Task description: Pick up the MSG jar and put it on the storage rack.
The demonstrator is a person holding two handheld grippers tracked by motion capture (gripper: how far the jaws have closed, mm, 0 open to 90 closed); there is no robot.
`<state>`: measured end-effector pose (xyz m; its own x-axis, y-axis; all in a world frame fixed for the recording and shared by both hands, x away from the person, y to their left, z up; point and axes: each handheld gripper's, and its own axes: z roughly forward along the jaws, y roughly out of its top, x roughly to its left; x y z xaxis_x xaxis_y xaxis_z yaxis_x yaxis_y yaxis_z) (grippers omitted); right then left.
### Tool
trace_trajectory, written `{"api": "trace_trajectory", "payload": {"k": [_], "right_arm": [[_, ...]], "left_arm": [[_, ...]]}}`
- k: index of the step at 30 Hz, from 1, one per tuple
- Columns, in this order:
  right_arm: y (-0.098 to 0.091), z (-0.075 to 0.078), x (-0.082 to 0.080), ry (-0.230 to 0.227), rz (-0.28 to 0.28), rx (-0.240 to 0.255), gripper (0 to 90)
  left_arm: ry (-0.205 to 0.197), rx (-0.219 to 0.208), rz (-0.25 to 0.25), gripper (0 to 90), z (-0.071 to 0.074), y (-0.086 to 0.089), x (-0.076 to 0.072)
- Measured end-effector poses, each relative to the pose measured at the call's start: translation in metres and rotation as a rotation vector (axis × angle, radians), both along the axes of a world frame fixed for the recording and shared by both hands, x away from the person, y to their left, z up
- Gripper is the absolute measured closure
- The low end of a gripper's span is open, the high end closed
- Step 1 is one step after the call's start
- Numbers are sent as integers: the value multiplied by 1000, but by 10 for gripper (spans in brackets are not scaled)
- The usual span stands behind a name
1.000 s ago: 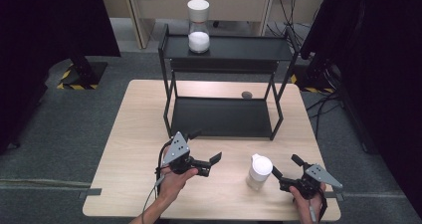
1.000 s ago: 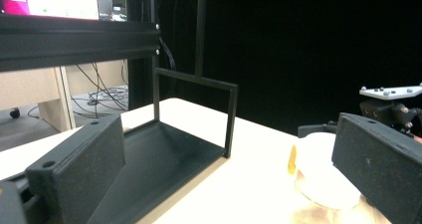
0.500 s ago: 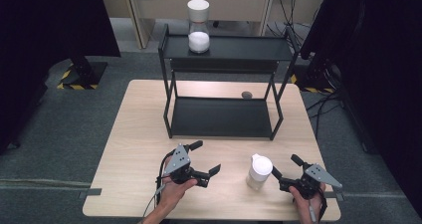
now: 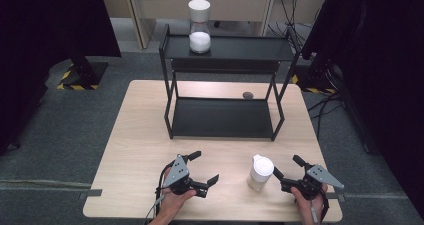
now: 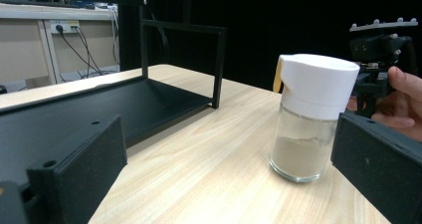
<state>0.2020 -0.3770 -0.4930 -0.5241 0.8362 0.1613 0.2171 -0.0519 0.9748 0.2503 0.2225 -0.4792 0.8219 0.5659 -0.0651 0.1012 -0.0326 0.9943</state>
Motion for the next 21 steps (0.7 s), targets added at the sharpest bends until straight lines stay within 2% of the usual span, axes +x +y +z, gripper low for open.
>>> {"api": "trace_trajectory", "payload": {"k": [3, 5, 14, 21], "right_arm": [[0, 0, 0, -1, 0, 0, 10], [-1, 0, 0, 0, 0, 1, 10], [-2, -1, 1, 0, 2, 4, 11], [-3, -1, 0, 1, -2, 8, 11]], "left_arm": [[4, 4, 10, 5, -3, 2, -2], [21, 0, 12, 5, -5, 3, -2], [28, -5, 19, 5, -10, 4, -4], [20, 11, 13, 5, -10, 2, -4]]}}
